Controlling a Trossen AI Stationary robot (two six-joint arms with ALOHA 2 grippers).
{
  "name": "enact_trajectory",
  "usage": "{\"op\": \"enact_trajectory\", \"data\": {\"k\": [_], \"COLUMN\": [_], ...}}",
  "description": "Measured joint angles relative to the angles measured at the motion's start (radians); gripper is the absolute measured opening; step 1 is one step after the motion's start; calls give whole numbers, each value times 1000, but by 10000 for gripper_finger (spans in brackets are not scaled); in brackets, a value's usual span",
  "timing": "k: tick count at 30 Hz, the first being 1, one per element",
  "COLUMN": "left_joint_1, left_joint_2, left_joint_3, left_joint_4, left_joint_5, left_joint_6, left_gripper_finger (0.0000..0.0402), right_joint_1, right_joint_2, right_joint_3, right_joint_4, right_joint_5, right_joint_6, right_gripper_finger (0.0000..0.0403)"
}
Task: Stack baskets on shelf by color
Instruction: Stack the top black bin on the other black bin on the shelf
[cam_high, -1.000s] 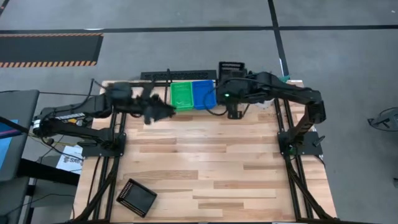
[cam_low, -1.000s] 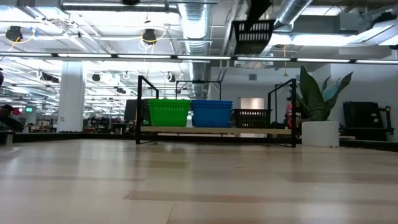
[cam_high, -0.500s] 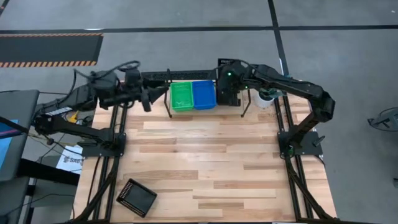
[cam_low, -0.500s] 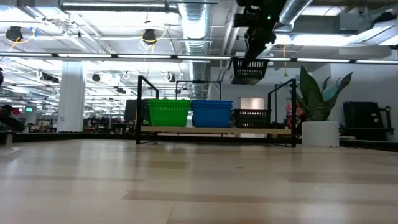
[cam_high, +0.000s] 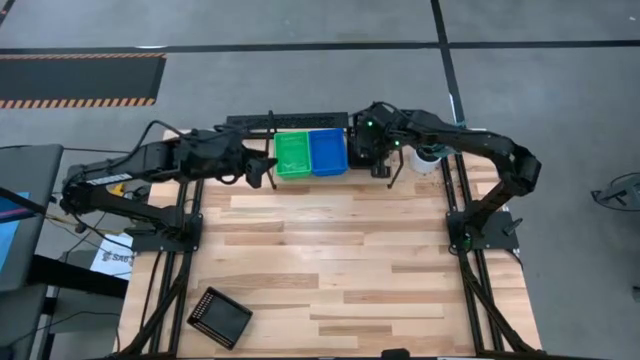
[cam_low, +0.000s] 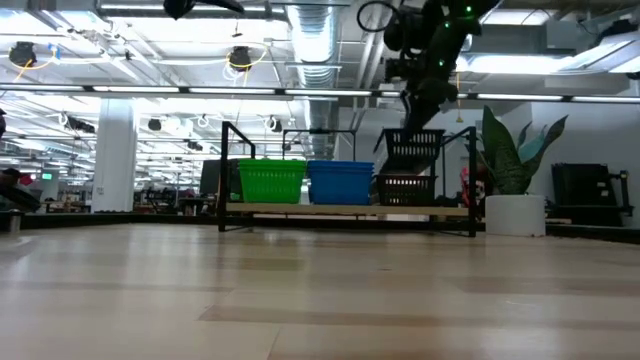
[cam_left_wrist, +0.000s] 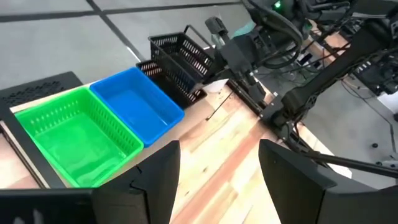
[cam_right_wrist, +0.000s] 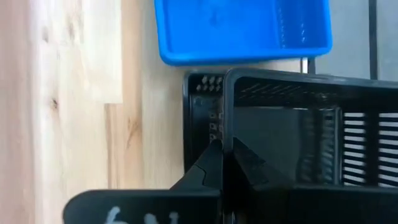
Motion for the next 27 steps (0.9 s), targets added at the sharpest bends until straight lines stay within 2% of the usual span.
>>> {"op": "enact_trajectory", "data": {"k": [11, 16, 27], "left_joint_1": [0, -1, -1], "left_joint_2": [0, 0, 0], "left_joint_3": [-5, -5, -5], "left_joint_4": [0, -14, -18], "left_joint_5": [-11, -11, -12], "left_joint_6": [17, 38, 42], "left_gripper_finger": [206, 206, 206], "right_joint_1": [-22, -4, 10], "right_joint_2": [5, 5, 23], "right_joint_3": [-94, -95, -96], "right_joint_4": [217, 211, 194], "right_joint_5": [1, 2, 1], "right_joint_6": [28, 70, 28], "right_gripper_finger": [24, 27, 28]}}
